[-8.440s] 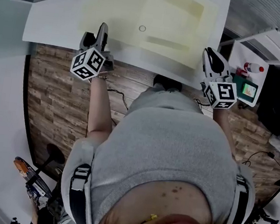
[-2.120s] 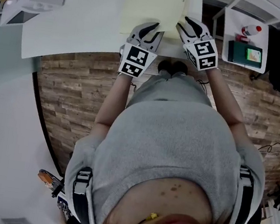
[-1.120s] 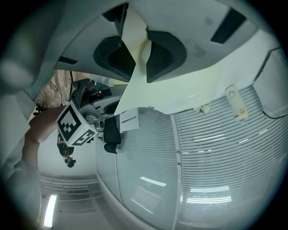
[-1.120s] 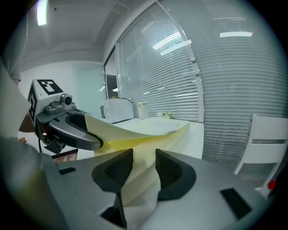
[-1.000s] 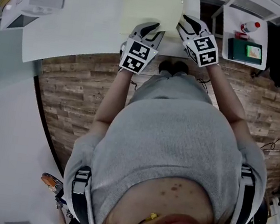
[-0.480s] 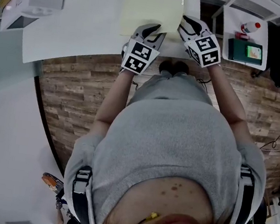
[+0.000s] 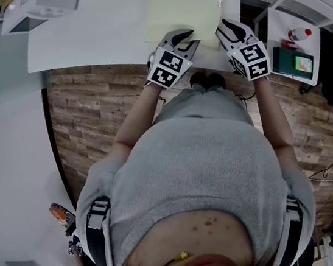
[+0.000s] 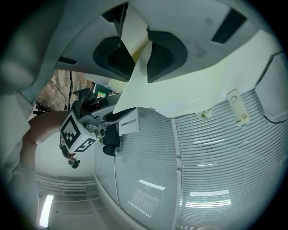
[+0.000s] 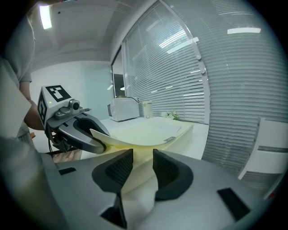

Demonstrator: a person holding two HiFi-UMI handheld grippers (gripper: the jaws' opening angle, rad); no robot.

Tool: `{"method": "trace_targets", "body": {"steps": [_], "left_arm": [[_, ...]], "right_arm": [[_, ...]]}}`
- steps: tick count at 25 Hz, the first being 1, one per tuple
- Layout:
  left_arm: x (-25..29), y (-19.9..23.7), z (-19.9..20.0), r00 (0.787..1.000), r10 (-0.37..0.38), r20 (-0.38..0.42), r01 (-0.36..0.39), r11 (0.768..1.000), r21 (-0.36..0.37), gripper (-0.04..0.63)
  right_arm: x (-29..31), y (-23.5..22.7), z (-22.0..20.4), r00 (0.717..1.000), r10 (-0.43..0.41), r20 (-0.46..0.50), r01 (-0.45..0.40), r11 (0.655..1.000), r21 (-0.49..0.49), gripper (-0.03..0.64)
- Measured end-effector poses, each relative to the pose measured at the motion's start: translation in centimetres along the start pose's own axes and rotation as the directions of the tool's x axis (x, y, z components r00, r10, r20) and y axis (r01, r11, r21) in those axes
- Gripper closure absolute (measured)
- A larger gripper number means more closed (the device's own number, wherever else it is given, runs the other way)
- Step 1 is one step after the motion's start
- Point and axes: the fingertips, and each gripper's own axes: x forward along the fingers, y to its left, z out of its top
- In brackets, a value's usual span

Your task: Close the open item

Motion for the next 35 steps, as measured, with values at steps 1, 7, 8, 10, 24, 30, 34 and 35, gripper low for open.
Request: {"method": "trace_targets", "body": {"steps": [1, 7, 8, 10, 24, 30, 34, 35], "left_arm": [[0.0, 0.0, 0.0, 1.0, 0.0, -0.001, 0.0, 1.0, 0.0, 0.516], [0.1, 0.0, 0.0, 1.0, 0.003, -0.003, -0.003, 1.0, 0.003, 0.515], [0.1, 0.0, 0.0, 1.0, 0.004, -0.002, -0.004, 1.0, 0.004, 0.515], [0.1, -0.1, 0.0, 1.0, 0.005, 0.001, -0.005, 1.0, 0.004, 0.515], [0.5, -0.5, -0.4, 1.0, 0.001, -0.001, -0.001, 1.0, 0.012, 0.511], [0.3, -0.5, -0.7, 1.0, -0.009, -0.028, 0.01, 1.0, 0.007, 0.503], [0.3, -0.7, -0.6, 1.0, -0.017, -0.011, 0.017, 1.0, 0.011, 0.495], [0.3, -0.7, -0.6, 1.0, -0.017, -0.009, 0.018, 1.0, 0.019, 0.492]], "right_arm": [[-0.2, -0.3, 0.0, 1.0, -0.009, -0.001, 0.009, 1.0, -0.016, 0.425], [-1.4, -3.1, 1.6, 0.993, -0.098, 0.066, 0.098, 0.995, 0.0, 0.483], [-1.4, -3.6, 2.2, 0.99, -0.113, 0.082, 0.113, 0.994, 0.008, 0.509], [-0.8, -4.2, 3.2, 0.989, -0.112, 0.097, 0.114, 0.993, -0.008, 0.525], [5.0, -5.7, 3.0, 0.992, -0.096, -0.076, 0.088, 0.99, -0.111, 0.54], [5.3, -5.5, 2.8, 0.99, -0.117, -0.084, 0.107, 0.988, -0.116, 0.54], [5.3, -5.7, 2.6, 0.991, -0.095, -0.091, 0.087, 0.992, -0.087, 0.54], [5.3, -5.7, 2.6, 0.992, -0.082, -0.091, 0.075, 0.994, -0.077, 0.54]]}}
